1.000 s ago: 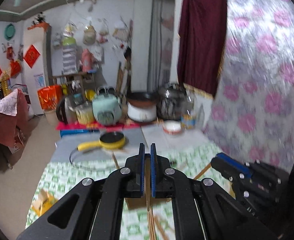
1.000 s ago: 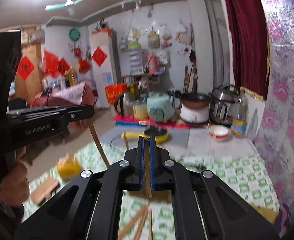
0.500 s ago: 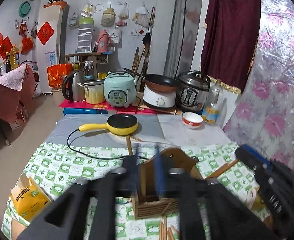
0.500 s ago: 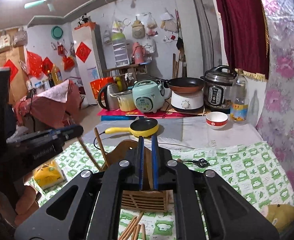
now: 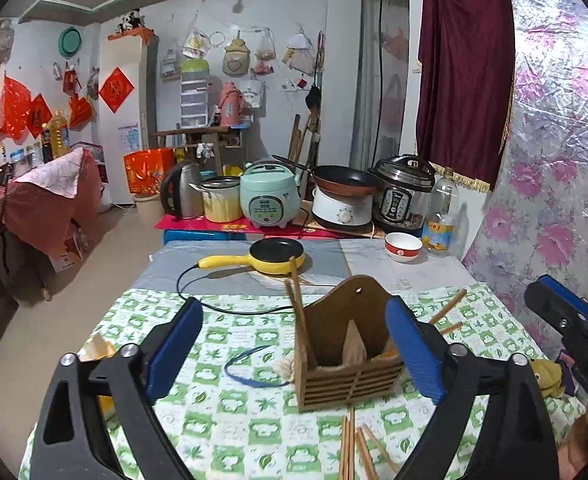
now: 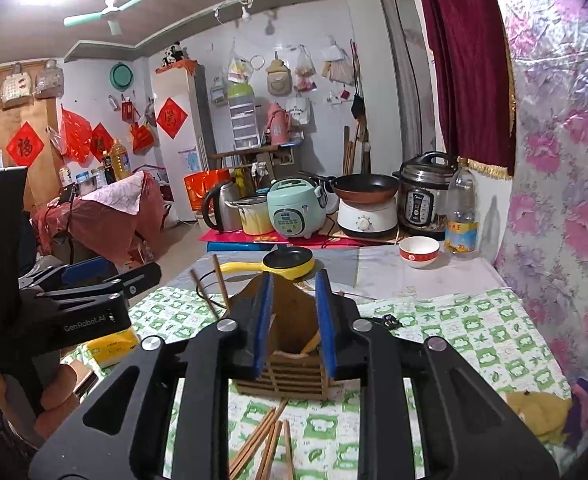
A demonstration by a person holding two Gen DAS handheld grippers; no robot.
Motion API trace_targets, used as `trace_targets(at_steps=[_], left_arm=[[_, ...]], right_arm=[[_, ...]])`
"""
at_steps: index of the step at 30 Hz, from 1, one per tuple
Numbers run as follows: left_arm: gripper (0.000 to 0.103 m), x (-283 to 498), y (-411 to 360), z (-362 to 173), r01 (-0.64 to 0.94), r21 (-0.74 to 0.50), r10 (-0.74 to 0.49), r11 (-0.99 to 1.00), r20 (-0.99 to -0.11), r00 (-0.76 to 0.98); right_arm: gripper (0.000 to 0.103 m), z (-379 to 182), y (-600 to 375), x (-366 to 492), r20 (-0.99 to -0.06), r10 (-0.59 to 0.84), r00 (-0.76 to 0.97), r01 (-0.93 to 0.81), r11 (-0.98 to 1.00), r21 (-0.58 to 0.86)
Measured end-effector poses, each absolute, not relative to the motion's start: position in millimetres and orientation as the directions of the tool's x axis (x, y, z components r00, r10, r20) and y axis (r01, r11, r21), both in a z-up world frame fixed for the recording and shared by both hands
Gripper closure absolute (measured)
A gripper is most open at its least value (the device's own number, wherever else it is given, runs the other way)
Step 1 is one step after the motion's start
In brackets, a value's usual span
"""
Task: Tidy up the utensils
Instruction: 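Open both tools to drop the chopsticks into the holder, then move both open tools back toward the remaining chopsticks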
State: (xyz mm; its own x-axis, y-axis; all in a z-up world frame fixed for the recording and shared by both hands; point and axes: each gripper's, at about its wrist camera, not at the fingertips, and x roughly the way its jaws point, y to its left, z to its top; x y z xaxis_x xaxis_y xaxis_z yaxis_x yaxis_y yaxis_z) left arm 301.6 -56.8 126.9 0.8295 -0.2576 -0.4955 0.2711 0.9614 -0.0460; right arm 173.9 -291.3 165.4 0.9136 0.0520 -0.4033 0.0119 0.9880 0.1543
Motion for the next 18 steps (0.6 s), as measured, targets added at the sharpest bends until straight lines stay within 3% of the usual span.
trace_targets(at_steps=[9, 14, 18], left_arm=[[0.006, 241, -27, 105, 0.246, -0.02, -0.219, 0.969, -0.523, 0.824], [0.006, 215, -5, 60, 0.24, 0.0, -0.192, 0.971, -0.6, 0.777], [0.006, 209, 11, 16, 0.249, -0.02, -0.195, 0.968, -0.681, 0.706]], right_arm=[[0.065, 157, -288, 106, -0.417, 0.047, 0.908, 0.015, 0.989, 0.145], [0.05, 132, -291, 75, -0.442, 0.039, 0.896, 0.031, 0.988, 0.15], [0.046, 102, -292, 71, -0.493, 0.014, 0.87, 0.05, 0.992, 0.118]])
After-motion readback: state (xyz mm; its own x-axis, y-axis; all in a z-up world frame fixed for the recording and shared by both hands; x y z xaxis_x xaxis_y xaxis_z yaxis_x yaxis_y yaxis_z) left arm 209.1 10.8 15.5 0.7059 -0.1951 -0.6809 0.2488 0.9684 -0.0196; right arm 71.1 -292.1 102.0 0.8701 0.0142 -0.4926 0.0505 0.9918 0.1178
